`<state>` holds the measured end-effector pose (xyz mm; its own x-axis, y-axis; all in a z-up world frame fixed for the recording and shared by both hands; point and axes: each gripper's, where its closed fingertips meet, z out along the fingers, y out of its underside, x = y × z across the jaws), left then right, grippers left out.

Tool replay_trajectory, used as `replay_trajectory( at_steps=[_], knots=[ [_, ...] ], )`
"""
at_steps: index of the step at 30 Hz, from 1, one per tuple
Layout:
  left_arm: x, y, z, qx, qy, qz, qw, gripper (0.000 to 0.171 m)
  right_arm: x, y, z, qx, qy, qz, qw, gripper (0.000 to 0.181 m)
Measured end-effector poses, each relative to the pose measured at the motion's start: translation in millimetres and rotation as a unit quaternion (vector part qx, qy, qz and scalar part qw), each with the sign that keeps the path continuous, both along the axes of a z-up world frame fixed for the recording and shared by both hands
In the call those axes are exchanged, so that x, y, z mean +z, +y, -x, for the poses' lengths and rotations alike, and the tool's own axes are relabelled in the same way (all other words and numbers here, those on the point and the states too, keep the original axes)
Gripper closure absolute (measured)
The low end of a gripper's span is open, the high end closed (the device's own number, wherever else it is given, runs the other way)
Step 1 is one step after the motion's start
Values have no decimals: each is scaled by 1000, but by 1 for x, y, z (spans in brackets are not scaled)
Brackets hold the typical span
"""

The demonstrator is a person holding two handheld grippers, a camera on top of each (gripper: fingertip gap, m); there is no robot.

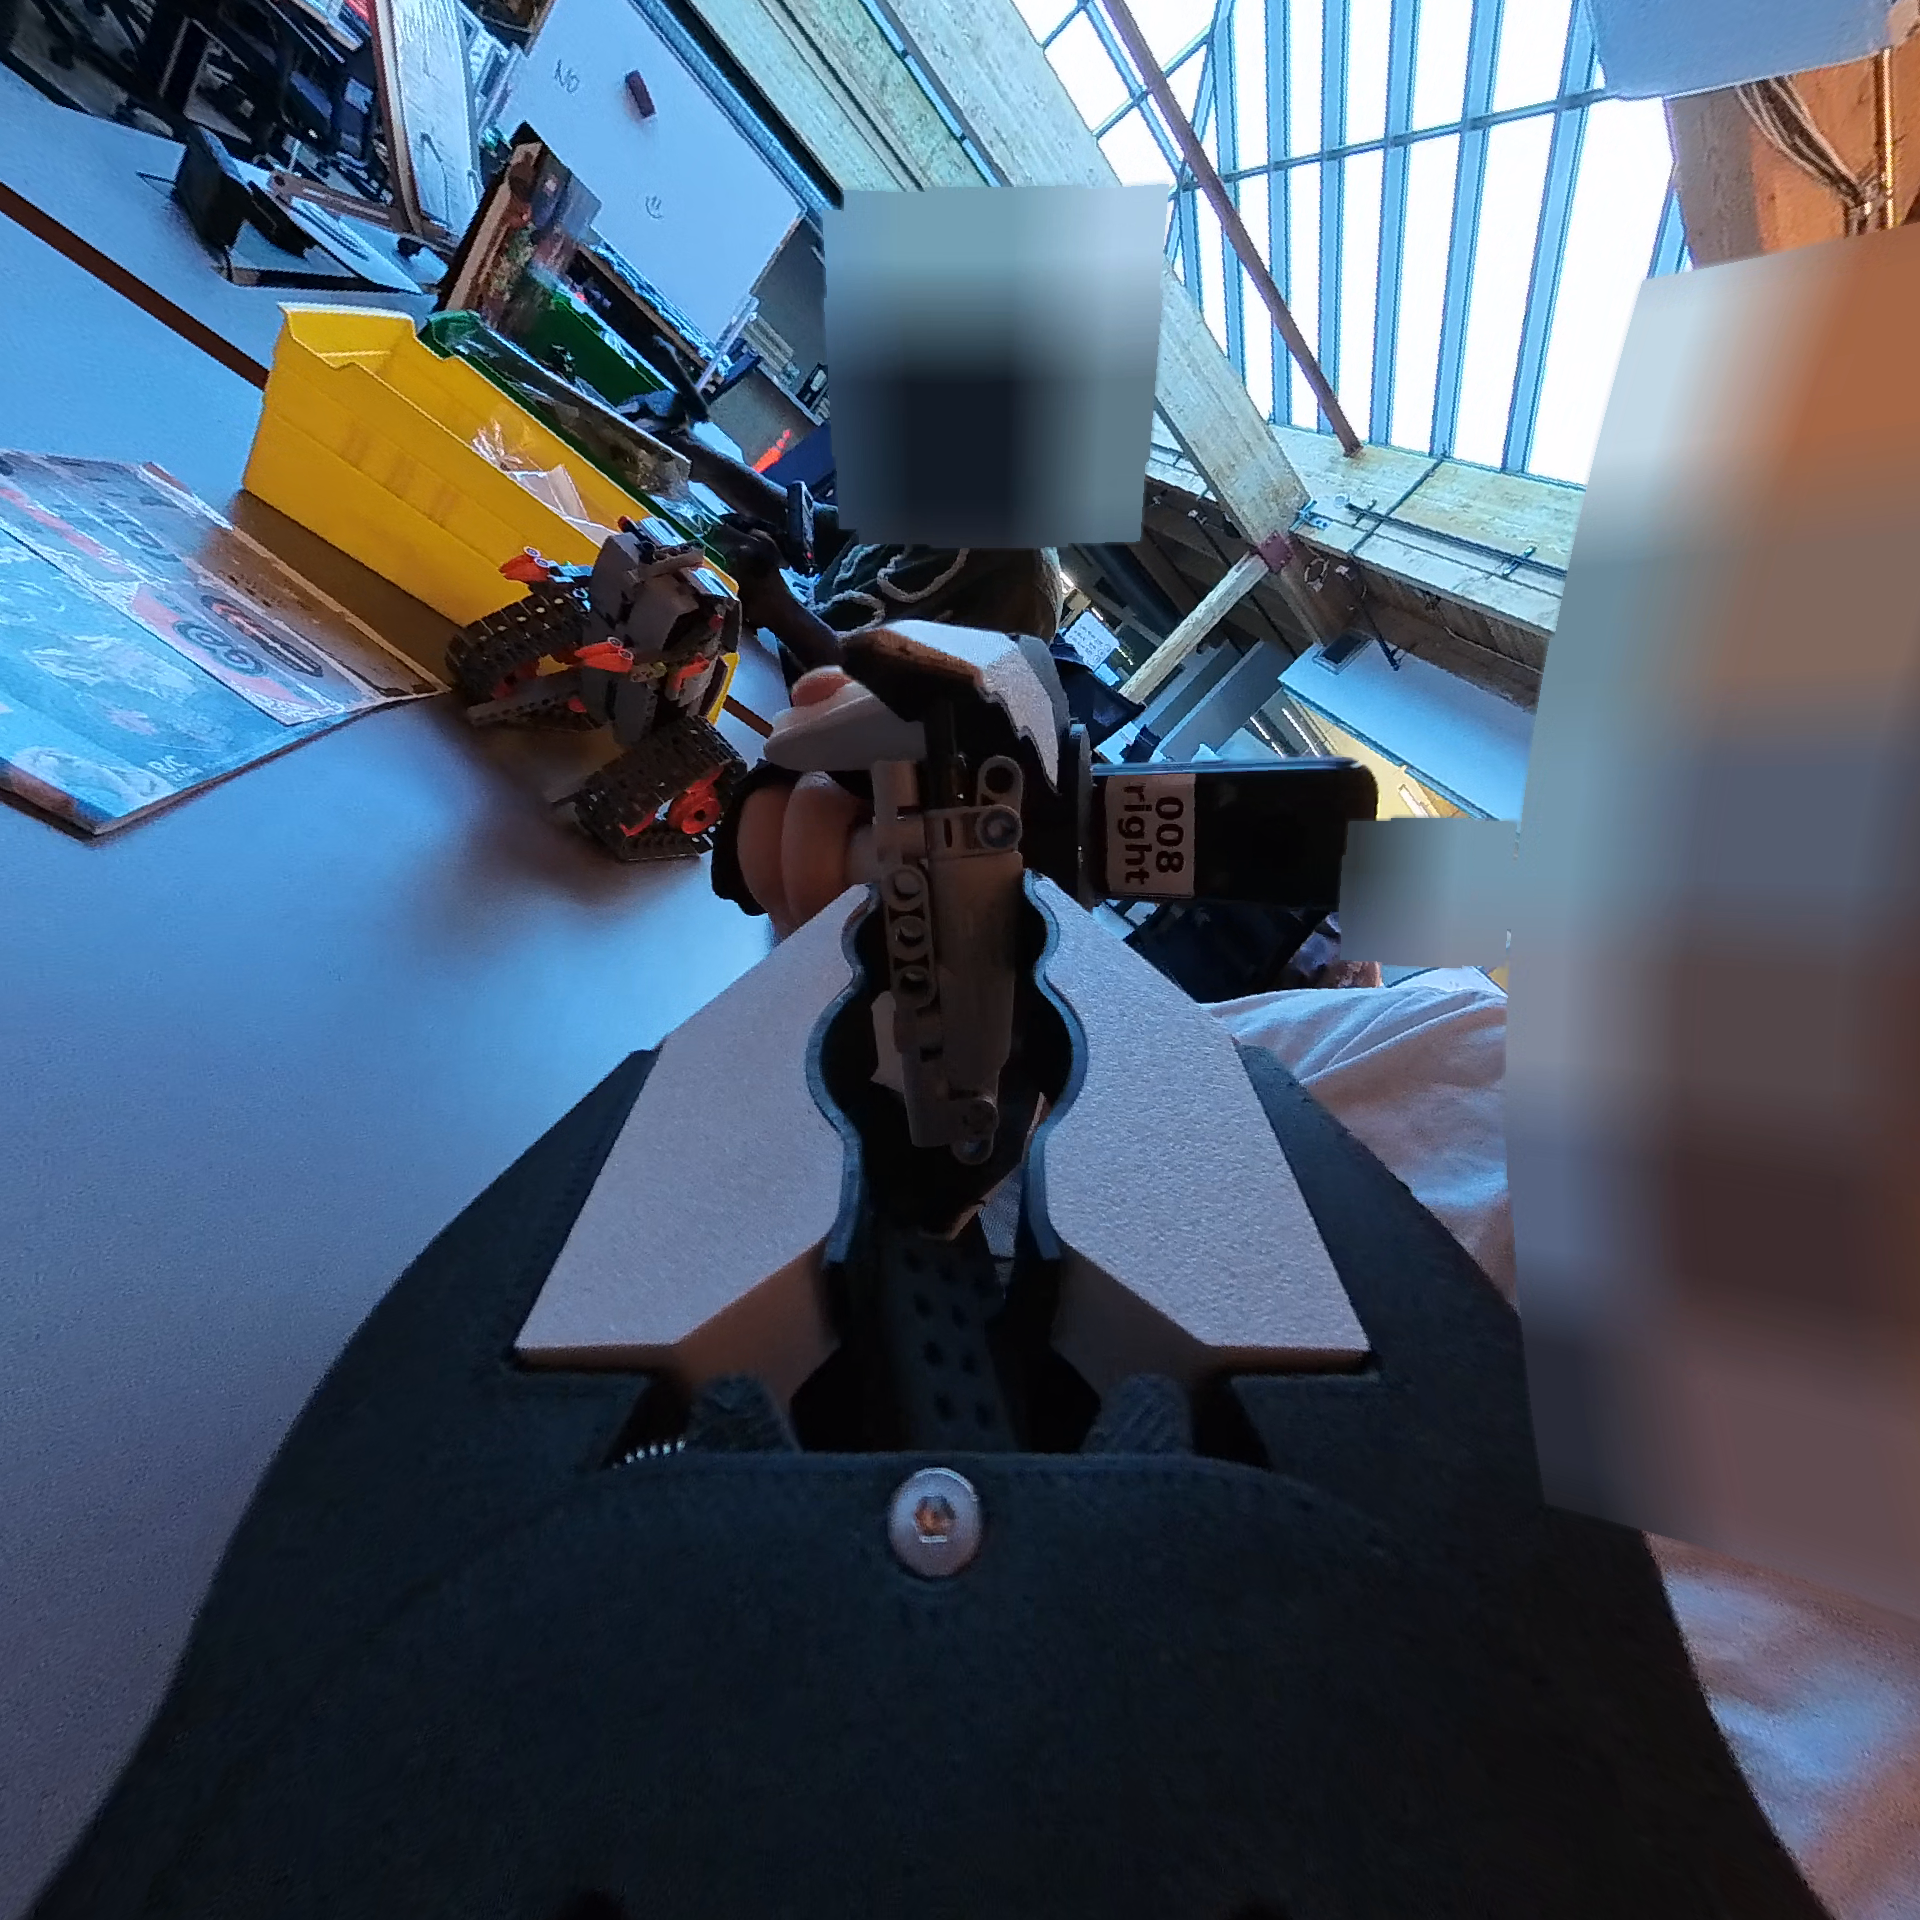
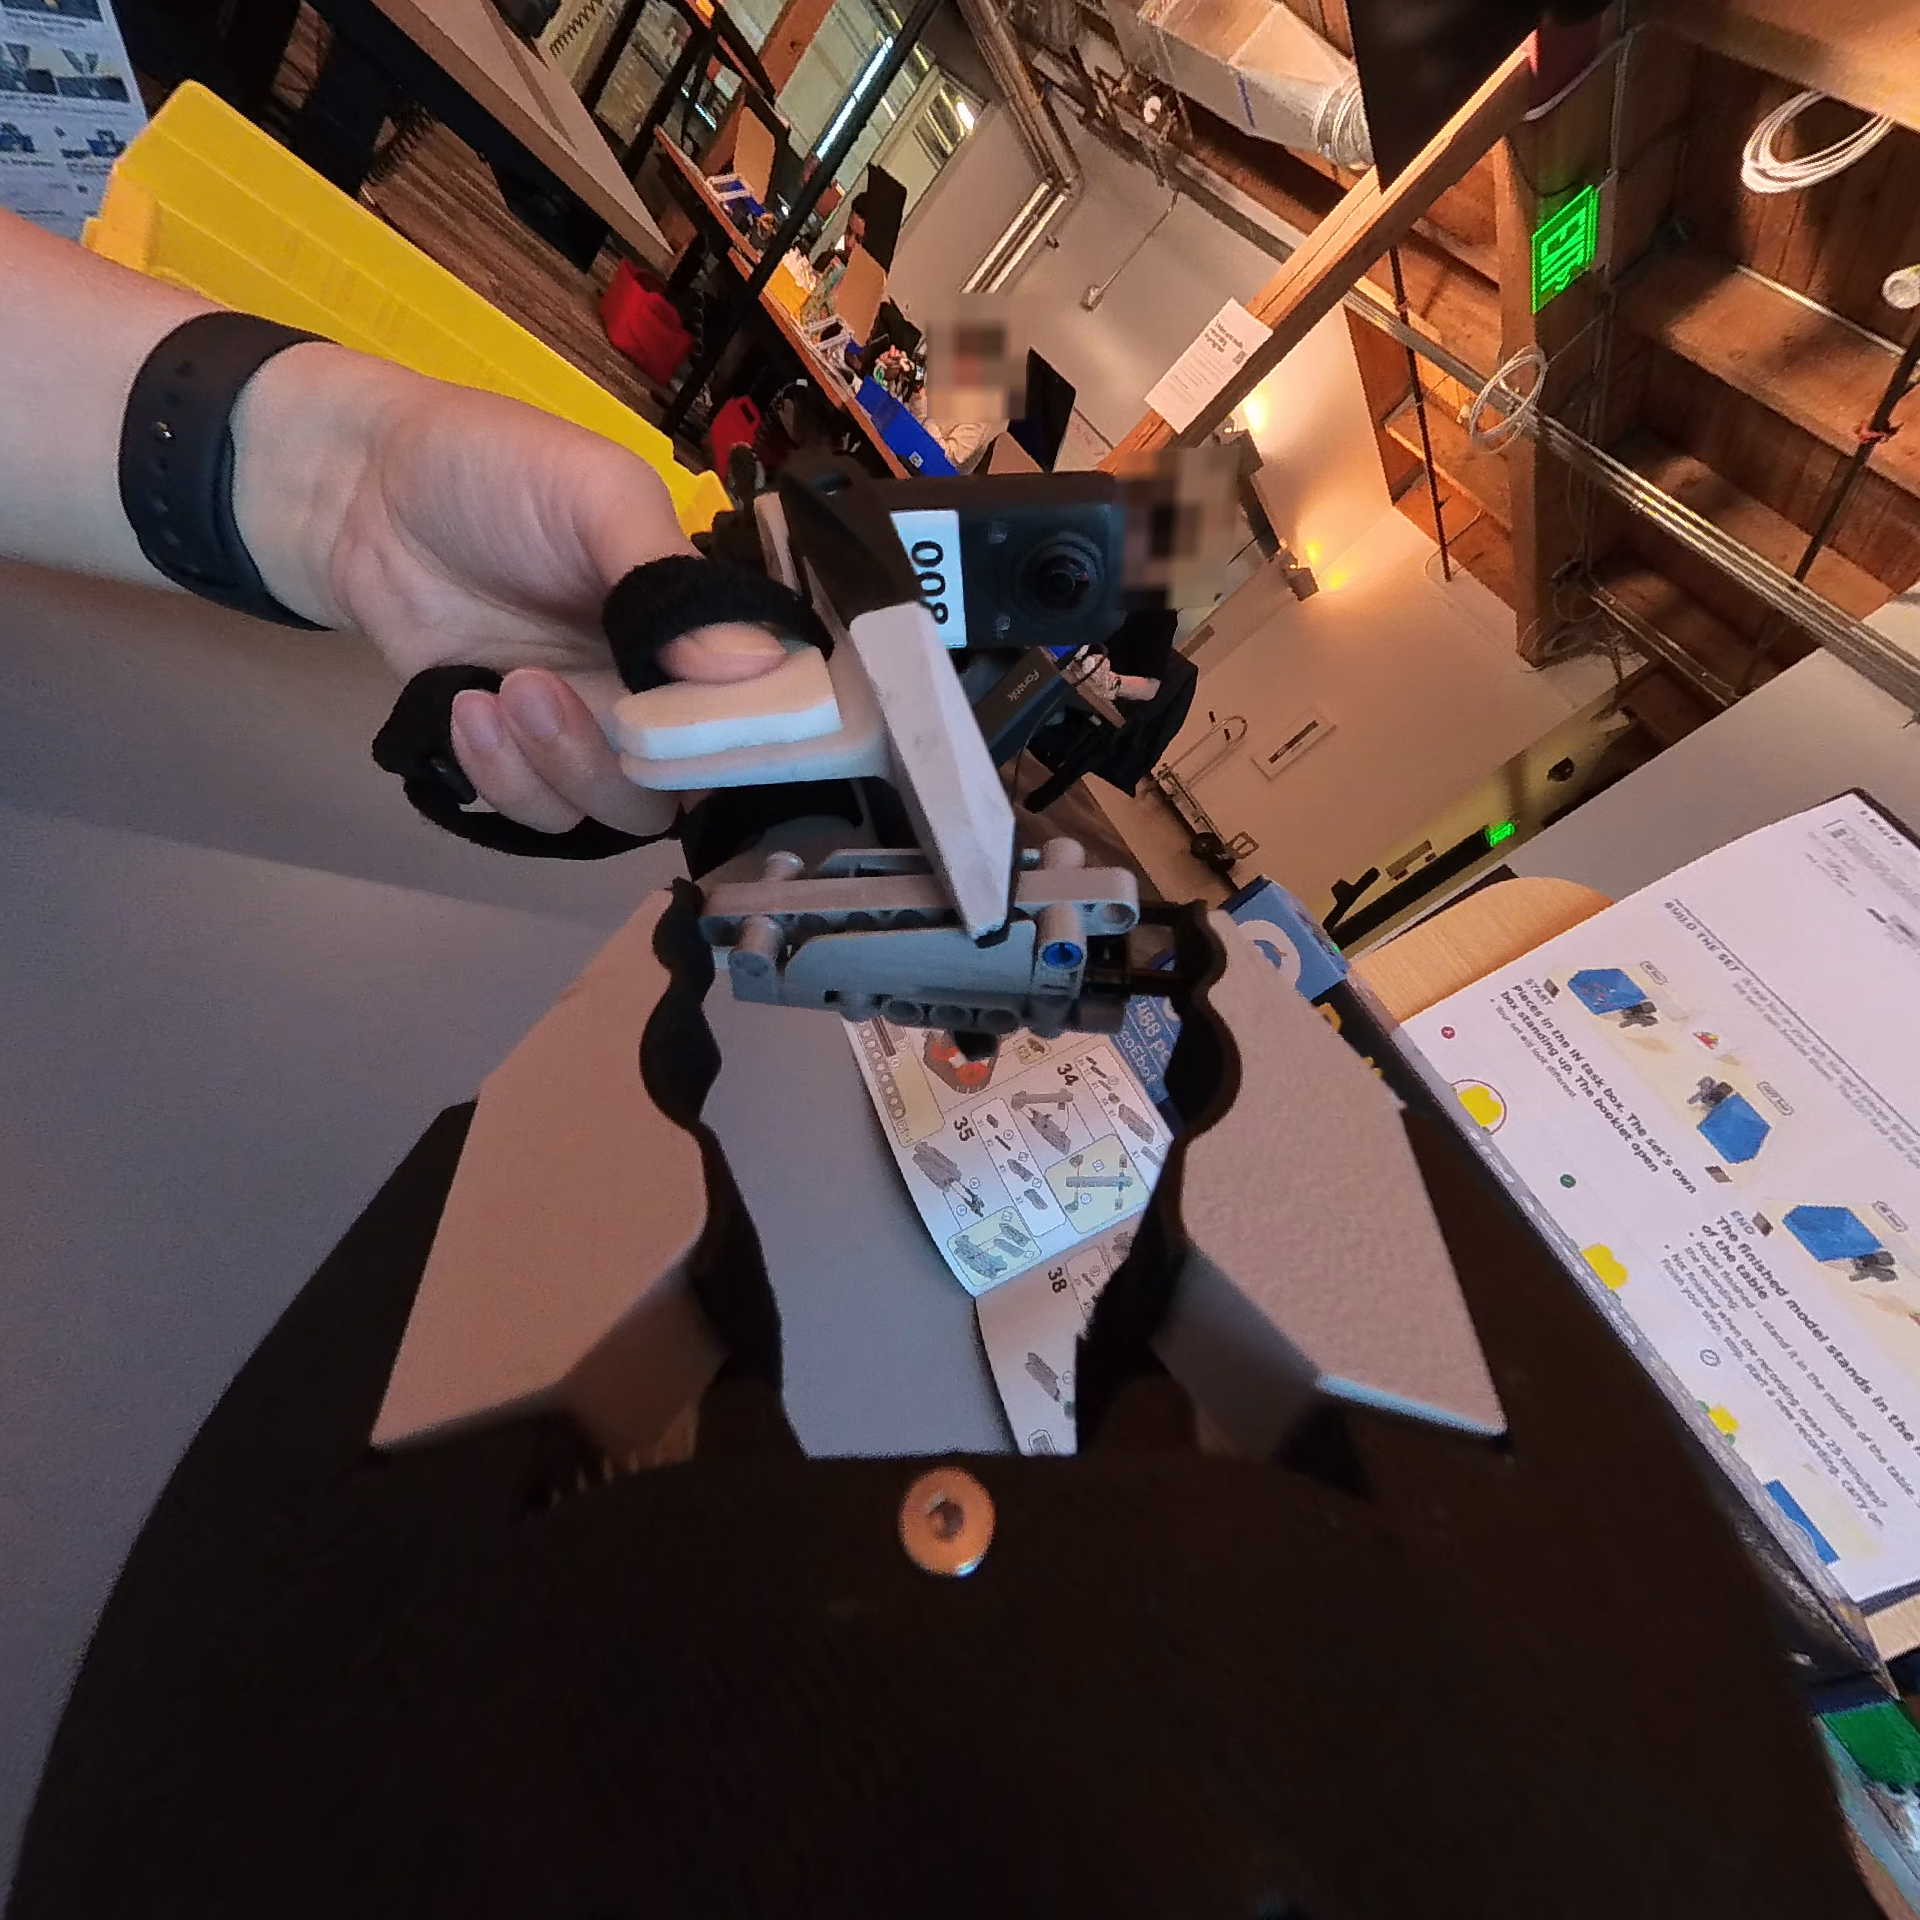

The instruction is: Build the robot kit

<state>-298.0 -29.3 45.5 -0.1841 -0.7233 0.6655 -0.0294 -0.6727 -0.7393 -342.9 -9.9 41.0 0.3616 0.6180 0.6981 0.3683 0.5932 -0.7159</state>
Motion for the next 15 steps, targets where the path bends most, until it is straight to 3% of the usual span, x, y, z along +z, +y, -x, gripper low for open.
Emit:
replay_trajectory(
  at_steps=[15],
  knots=[
    [0,2,1,9,4,-6,1000,151,-1,4,1,-16,-12,3,1000,92]
  ],
)
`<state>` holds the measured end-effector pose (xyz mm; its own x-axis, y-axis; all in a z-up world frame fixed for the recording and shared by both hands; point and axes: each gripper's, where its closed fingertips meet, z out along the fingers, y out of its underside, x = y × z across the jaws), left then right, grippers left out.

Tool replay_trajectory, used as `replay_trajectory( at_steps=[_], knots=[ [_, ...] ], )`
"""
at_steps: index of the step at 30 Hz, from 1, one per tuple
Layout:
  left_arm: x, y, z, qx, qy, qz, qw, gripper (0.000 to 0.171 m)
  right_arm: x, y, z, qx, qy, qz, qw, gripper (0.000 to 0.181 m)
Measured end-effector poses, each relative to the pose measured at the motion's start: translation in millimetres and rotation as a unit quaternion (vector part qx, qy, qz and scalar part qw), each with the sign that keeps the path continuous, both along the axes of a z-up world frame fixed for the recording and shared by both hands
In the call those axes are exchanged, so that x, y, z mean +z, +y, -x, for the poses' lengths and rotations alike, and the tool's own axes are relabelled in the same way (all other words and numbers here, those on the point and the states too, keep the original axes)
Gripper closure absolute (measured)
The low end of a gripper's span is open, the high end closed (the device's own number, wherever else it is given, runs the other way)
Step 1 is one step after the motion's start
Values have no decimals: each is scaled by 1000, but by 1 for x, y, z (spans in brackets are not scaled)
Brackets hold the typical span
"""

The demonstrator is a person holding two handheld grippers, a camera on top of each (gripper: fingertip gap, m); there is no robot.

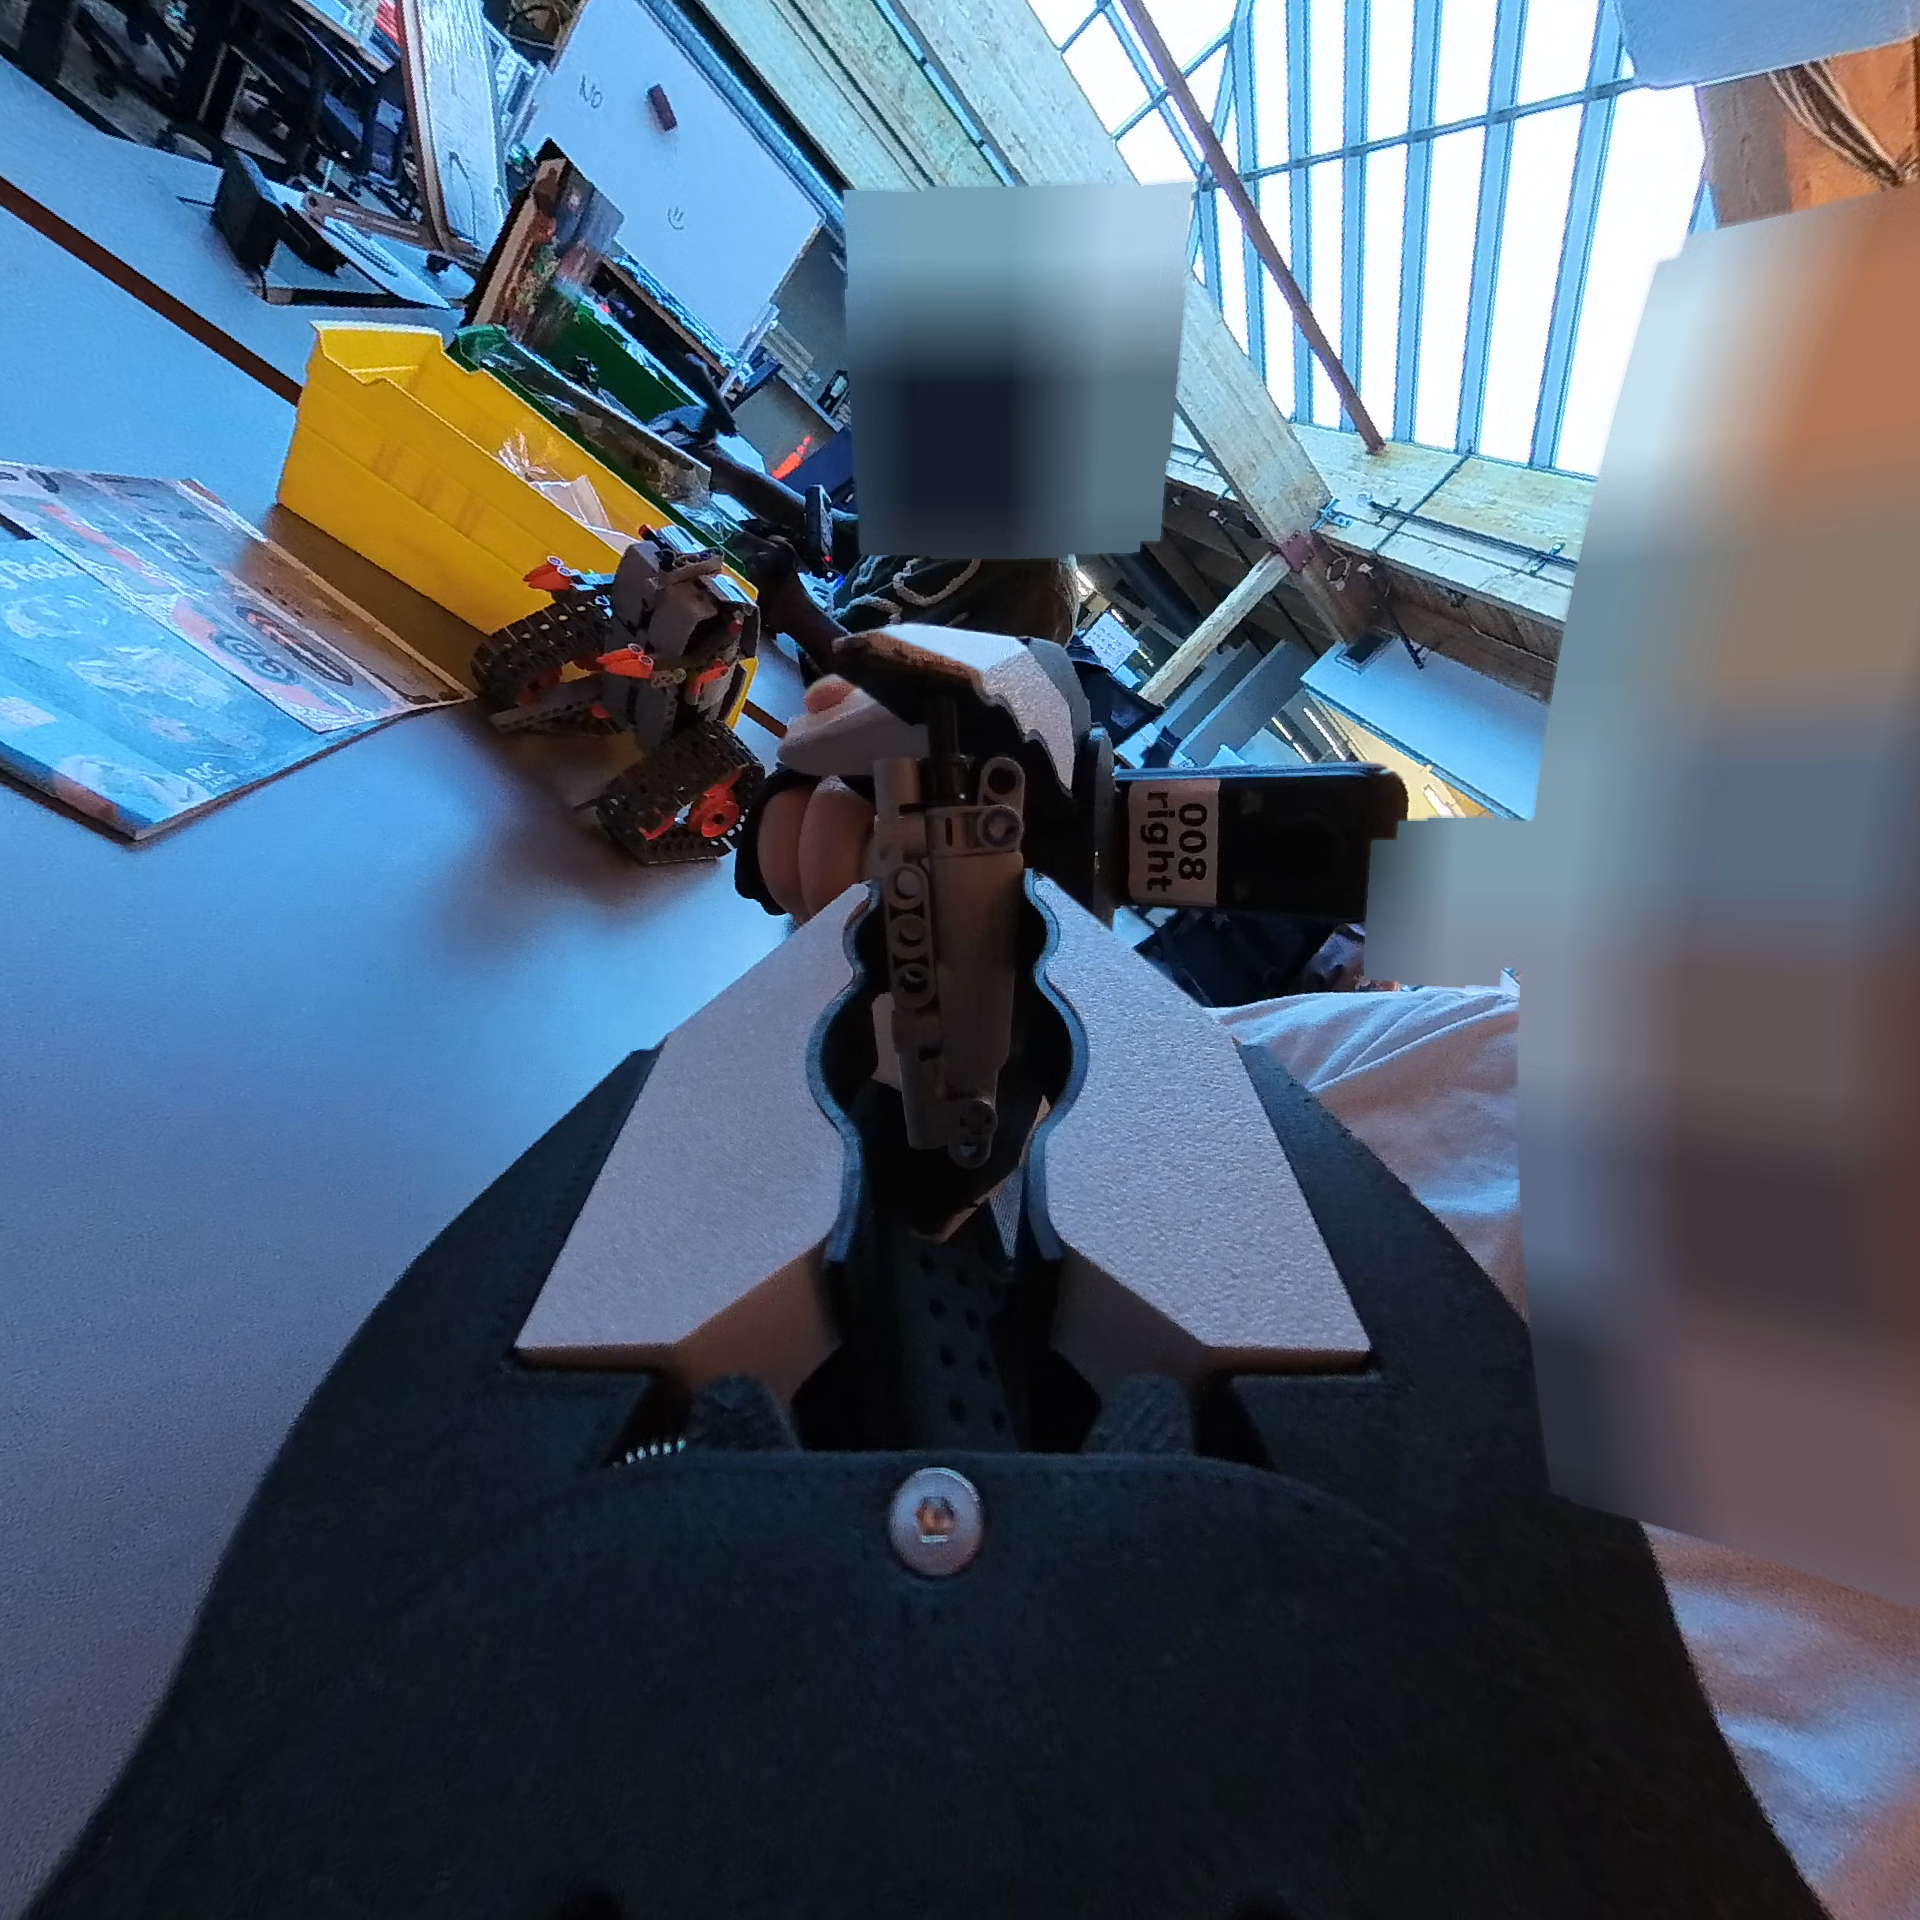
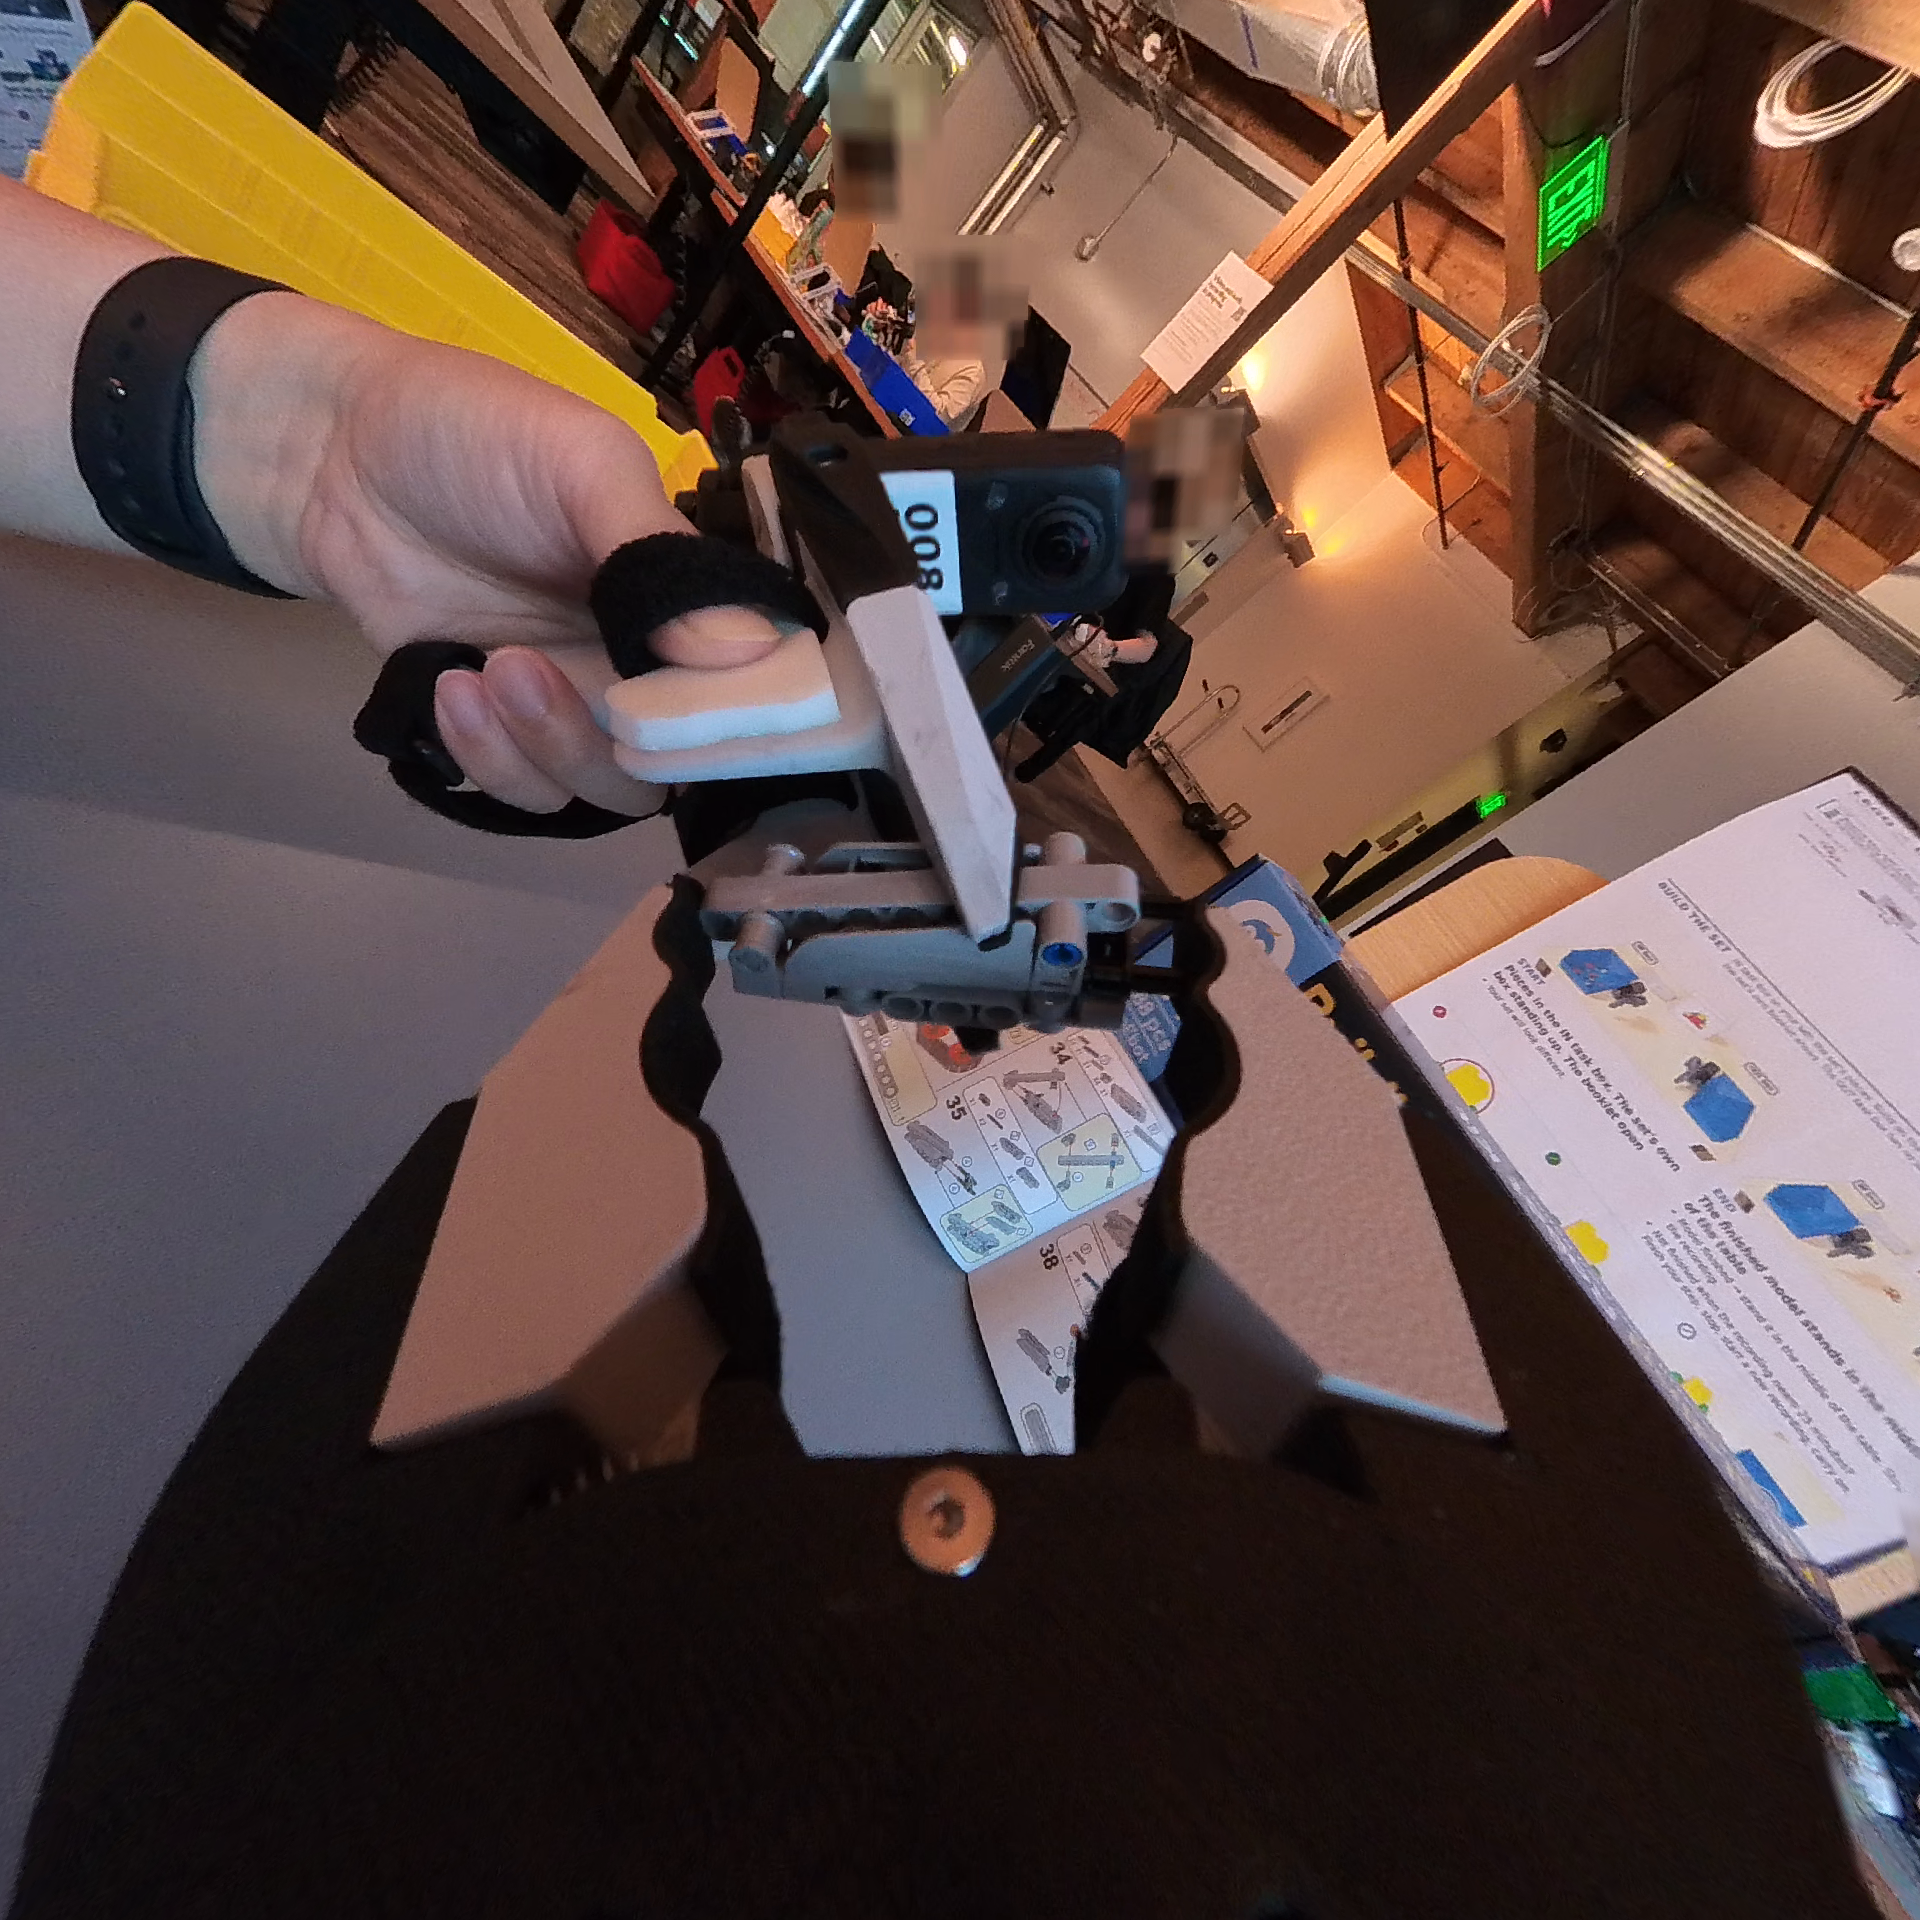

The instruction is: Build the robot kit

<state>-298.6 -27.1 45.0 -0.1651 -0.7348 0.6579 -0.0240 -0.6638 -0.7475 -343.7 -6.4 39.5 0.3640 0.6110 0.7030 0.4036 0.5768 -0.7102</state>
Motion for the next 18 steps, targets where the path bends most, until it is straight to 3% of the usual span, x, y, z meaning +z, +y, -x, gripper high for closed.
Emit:
replay_trajectory(
  at_steps=[2,9,13,16,18],
  knots=[
    [-5,4,1,11,21,-4,1000,151,-6,4,1,8,-5,40,999,90],
    [-20,11,1,44,91,-44,994,151,-19,9,6,0,-30,15,999,82],
    [-33,18,3,79,159,-111,978,150,-20,8,7,4,-29,39,999,81],
    [-32,14,1,79,165,-115,976,151,-33,12,10,-6,-57,47,997,76],
    [-35,13,0,77,170,-112,976,151,-30,14,10,-15,-42,37,998,84]
  ],
)
